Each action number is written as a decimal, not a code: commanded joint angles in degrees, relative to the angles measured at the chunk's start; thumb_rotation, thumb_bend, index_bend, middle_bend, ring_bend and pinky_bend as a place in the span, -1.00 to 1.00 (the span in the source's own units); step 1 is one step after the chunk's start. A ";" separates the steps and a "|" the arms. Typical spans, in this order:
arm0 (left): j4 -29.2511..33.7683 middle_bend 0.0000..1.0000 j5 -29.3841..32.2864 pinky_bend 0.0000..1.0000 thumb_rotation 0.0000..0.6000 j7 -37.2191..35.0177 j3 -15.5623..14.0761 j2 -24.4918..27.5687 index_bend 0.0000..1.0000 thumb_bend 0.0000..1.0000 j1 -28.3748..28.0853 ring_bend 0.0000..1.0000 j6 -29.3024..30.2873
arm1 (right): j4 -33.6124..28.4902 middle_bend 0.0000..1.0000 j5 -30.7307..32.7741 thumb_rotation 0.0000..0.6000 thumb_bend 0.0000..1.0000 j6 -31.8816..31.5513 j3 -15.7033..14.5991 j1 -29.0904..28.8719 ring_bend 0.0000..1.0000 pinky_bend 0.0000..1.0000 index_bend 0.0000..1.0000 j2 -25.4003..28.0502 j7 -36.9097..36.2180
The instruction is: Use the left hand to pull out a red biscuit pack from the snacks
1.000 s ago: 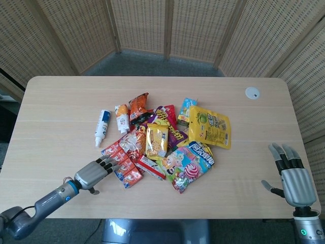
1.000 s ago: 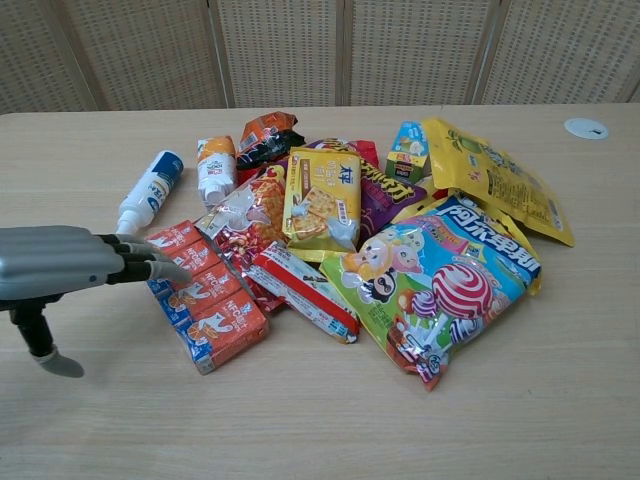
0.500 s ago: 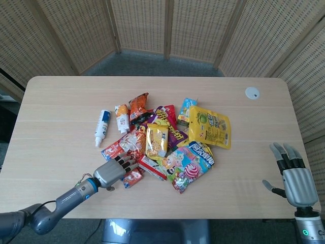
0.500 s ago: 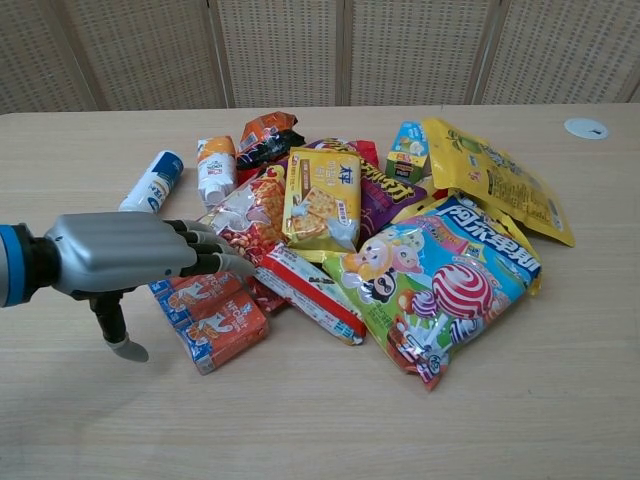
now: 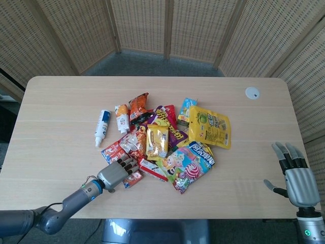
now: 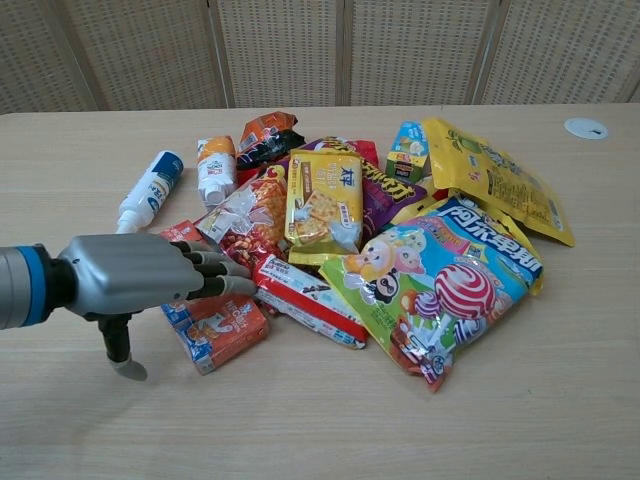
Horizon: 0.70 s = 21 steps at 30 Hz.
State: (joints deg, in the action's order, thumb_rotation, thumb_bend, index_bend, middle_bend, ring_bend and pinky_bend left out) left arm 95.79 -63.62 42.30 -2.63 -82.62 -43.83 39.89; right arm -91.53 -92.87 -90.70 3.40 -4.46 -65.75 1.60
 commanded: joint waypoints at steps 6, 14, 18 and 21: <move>4.29 -1.00 -0.32 -1.00 1.00 -0.10 -4.39 6.17 -0.92 -1.00 0.04 -1.00 1.67 | -0.16 -1.00 0.07 1.00 -1.00 -0.09 0.06 0.08 -1.00 -1.00 -1.00 0.15 -0.04; 6.17 -1.00 -2.64 -1.00 1.00 -2.68 -8.62 14.00 -0.92 -1.00 1.19 -1.00 2.39 | -0.36 -1.00 0.38 1.00 -1.00 -0.20 0.31 0.14 -1.00 -1.00 -1.00 0.33 -0.11; 5.81 -1.00 -3.88 -1.00 1.00 -5.13 -9.53 16.93 -0.92 -1.00 1.38 -1.00 1.93 | -0.39 -1.00 0.53 1.00 -1.00 -0.16 0.39 0.14 -1.00 -1.00 -1.00 0.33 0.06; 4.70 -1.00 -7.22 -1.00 1.00 -7.98 -8.16 16.79 -0.92 -1.00 1.54 -1.00 3.29 | -0.55 -1.00 0.43 1.00 -1.00 -0.08 0.30 0.13 -1.00 -1.00 -1.00 0.29 0.12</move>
State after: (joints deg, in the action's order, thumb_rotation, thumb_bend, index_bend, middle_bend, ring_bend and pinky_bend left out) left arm 101.28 -68.54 36.20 -11.57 -65.85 -42.50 42.25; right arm -92.06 -92.43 -90.79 3.71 -4.33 -65.45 1.71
